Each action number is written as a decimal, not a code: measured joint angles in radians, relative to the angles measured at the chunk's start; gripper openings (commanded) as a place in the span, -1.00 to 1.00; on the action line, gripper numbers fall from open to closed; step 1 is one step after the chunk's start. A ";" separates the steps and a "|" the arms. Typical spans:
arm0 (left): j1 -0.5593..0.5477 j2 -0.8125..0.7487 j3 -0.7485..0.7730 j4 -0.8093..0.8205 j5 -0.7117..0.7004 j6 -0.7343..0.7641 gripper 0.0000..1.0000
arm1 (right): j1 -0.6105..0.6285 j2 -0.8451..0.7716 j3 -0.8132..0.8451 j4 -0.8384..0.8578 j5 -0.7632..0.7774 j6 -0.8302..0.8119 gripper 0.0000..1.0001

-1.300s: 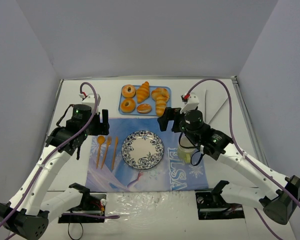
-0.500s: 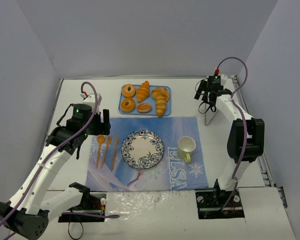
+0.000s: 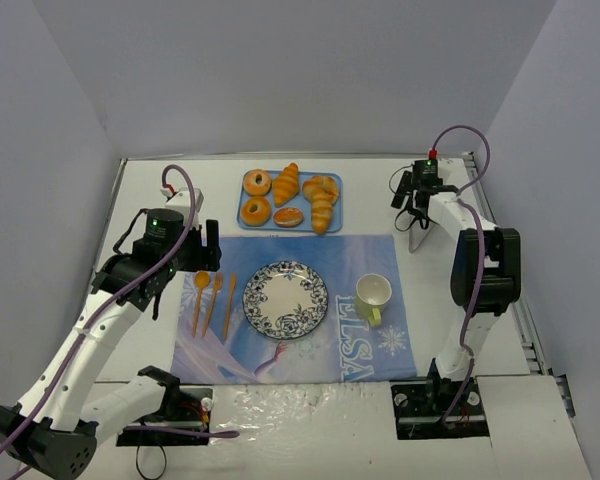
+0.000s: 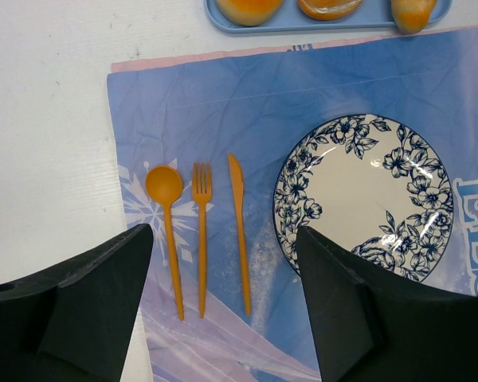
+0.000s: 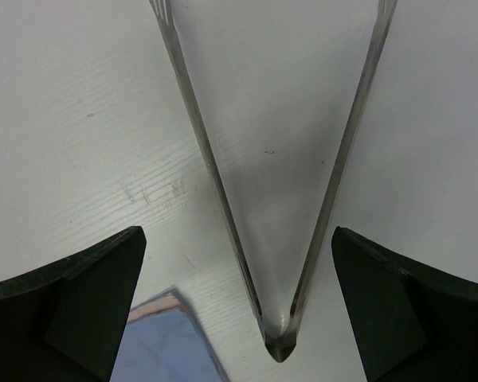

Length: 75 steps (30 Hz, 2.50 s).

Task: Place the bread

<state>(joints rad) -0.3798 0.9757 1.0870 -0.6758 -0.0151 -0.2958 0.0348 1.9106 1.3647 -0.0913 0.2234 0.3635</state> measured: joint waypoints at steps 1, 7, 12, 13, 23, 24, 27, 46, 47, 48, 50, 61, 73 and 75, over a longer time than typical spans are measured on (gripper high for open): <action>0.000 0.000 0.000 0.000 0.000 0.000 0.38 | -0.003 0.009 -0.005 0.003 0.000 -0.001 1.00; 0.000 0.001 0.000 0.000 0.000 0.000 0.38 | -0.036 0.036 -0.040 0.018 -0.002 -0.023 1.00; 0.000 0.003 0.000 0.000 0.000 0.000 0.38 | -0.072 0.055 -0.046 0.034 -0.016 -0.049 1.00; 0.000 0.004 0.000 0.000 0.000 0.000 0.38 | -0.077 0.061 -0.046 0.038 -0.020 -0.052 1.00; 0.000 0.011 0.000 0.000 0.000 0.000 0.38 | -0.088 0.117 -0.047 0.077 -0.081 -0.052 1.00; 0.000 0.011 0.000 0.000 0.000 0.000 0.38 | -0.088 0.117 -0.047 0.077 -0.082 -0.052 1.00; 0.000 0.010 0.000 0.000 0.000 0.000 0.38 | -0.089 0.117 -0.047 0.077 -0.083 -0.052 0.95; 0.000 0.011 0.000 0.000 0.000 0.000 0.38 | -0.107 0.135 -0.032 0.119 -0.127 -0.050 -0.25; 0.000 0.011 0.000 0.000 0.000 0.000 0.38 | -0.106 0.130 -0.037 0.117 -0.130 -0.049 -0.26; -0.001 0.011 0.000 0.000 0.000 0.000 0.38 | -0.105 0.125 -0.042 0.114 -0.132 -0.048 -0.26; -0.001 0.011 0.000 0.000 0.000 0.000 0.38 | -0.101 0.110 -0.056 0.109 -0.134 -0.047 -0.26; -0.001 0.013 0.000 0.000 0.000 0.000 0.38 | -0.002 -0.211 -0.092 -0.007 -0.104 -0.044 -0.20; -0.001 0.013 0.000 0.000 0.000 0.000 0.38 | 0.155 -0.366 -0.050 -0.110 -0.090 -0.045 -0.17; -0.001 0.013 0.000 0.000 0.000 0.000 0.38 | 0.217 -0.375 -0.040 -0.119 -0.094 -0.045 -0.17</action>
<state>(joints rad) -0.3805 0.9886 1.0870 -0.6754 -0.0155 -0.2958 0.2520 1.5361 1.3248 -0.2108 0.1295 0.3180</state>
